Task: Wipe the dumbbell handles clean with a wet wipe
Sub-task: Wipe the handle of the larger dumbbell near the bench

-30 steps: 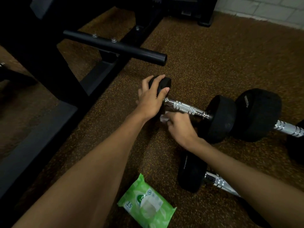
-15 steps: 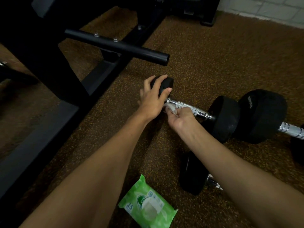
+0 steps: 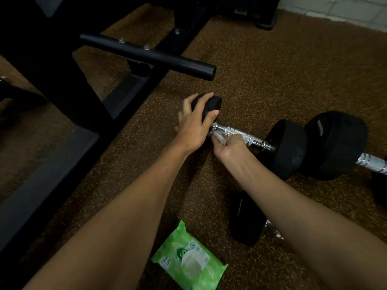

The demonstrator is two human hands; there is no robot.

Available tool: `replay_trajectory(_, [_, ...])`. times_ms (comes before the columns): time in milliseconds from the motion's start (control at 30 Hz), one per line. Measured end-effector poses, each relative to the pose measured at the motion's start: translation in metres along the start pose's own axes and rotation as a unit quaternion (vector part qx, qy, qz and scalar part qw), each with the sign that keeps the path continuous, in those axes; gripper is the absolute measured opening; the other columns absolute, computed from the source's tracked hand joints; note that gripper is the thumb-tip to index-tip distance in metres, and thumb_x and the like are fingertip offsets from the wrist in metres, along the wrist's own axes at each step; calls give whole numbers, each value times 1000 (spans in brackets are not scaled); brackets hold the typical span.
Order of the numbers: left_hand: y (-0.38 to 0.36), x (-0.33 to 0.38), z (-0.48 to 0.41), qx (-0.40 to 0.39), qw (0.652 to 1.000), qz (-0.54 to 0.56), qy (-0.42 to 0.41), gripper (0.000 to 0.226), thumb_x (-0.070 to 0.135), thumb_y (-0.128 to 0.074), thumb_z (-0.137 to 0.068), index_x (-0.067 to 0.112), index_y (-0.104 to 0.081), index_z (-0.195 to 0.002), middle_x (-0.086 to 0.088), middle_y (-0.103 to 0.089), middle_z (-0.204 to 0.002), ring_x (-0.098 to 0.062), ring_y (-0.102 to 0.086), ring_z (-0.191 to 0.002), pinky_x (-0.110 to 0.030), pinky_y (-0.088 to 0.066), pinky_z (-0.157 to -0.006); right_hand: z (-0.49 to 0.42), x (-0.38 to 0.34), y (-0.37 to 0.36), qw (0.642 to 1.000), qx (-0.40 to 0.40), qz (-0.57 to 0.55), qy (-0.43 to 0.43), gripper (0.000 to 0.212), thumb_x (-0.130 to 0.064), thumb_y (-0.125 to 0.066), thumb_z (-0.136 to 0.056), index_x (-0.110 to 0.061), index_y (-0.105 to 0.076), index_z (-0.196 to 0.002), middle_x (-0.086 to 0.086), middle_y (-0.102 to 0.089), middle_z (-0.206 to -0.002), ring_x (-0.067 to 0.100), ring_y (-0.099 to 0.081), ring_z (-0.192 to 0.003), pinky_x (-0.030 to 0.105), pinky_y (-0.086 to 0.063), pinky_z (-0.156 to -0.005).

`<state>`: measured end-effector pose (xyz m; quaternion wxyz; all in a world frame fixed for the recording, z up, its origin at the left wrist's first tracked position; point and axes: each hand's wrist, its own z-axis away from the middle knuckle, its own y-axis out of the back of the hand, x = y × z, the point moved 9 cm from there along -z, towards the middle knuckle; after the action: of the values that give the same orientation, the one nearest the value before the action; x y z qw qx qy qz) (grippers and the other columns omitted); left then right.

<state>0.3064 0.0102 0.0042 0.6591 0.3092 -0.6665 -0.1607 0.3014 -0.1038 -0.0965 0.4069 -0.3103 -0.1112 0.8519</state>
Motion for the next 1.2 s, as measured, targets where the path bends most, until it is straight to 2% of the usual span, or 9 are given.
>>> replay_trajectory(233, [-1,-2,-2,-3,1000,2,5,46,45,-45,-95,41,-34,-140,1,-20,-148,-29,-22,-134,-52,-25,-108,35,-18,-14,992,-118,0,-36,38,9,-27,-94,17,-44,-128,28,-50,-131,36,-51,-123,30,-50,-92])
replay_trajectory(367, [0,-1,-1,4,1000,2,4,45,44,-45,-95,41,-36,-139,1,-21,-147,-27,-22,-135,-51,-24,-109,48,-67,-21,956,-126,210,159,36,13,-38,-84,-1,-61,-107,24,-65,-112,36,-64,-101,43,-58,-80])
replay_trajectory(467, [1,0,-1,-3,1000,4,8,45,44,-44,-95,41,-35,-139,1,-20,-148,-28,-22,-134,-48,-24,-107,71,-95,-33,735,-69,554,384,30,-5,-47,-89,-15,-70,-106,8,-70,-97,26,-65,-97,36,-51,-90])
replay_trajectory(533, [0,0,0,-8,1000,6,7,45,44,-44,-96,41,-35,-139,1,-20,-148,-29,-23,-134,-49,-24,-107,78,-75,-47,575,-115,671,454,34,-2,-44,-90,-10,-65,-115,11,-68,-110,28,-61,-105,28,-41,-92])
replay_trajectory(633, [0,1,-1,-10,1000,5,4,45,44,-43,-96,41,-34,-139,1,-20,-147,-29,-23,-133,-48,-24,-107,65,-35,-57,364,-147,770,504,34,-4,-43,-89,-6,-56,-120,13,-60,-119,32,-57,-110,41,-41,-98])
replay_trajectory(800, [0,0,-2,-12,1000,2,4,45,44,-43,-96,42,-34,-139,1,-20,-147,-29,-24,-133,-50,-25,-108,55,-36,-73,308,-126,824,459,32,-10,-40,-94,0,-50,-122,22,-56,-119,41,-57,-107,46,-44,-91])
replay_trajectory(967, [0,0,-1,-10,1000,6,-2,45,43,-44,-96,40,-35,-139,0,-20,-147,-27,-23,-133,-49,-26,-108,57,-23,-45,185,-165,832,496,50,-7,-37,-92,5,-33,-141,26,-45,-135,41,-49,-120,46,-38,-104])
replay_trajectory(1100, [0,-1,0,-10,1000,12,2,45,44,-44,-95,41,-35,-139,1,-19,-148,-27,-22,-134,-50,-26,-109,73,-24,-20,53,-196,827,524,47,-11,-31,-87,-1,-61,-122,21,-50,-137,43,-49,-124,47,-45,-101])
replay_trajectory(1200, [0,-1,-1,-8,1000,8,4,45,45,-44,-95,42,-34,-139,2,-18,-148,-27,-22,-134,-49,-26,-109,72,-33,-25,122,-218,839,484,49,-3,-38,-94,-7,-37,-143,14,-32,-151,36,-35,-135,40,-34,-109])
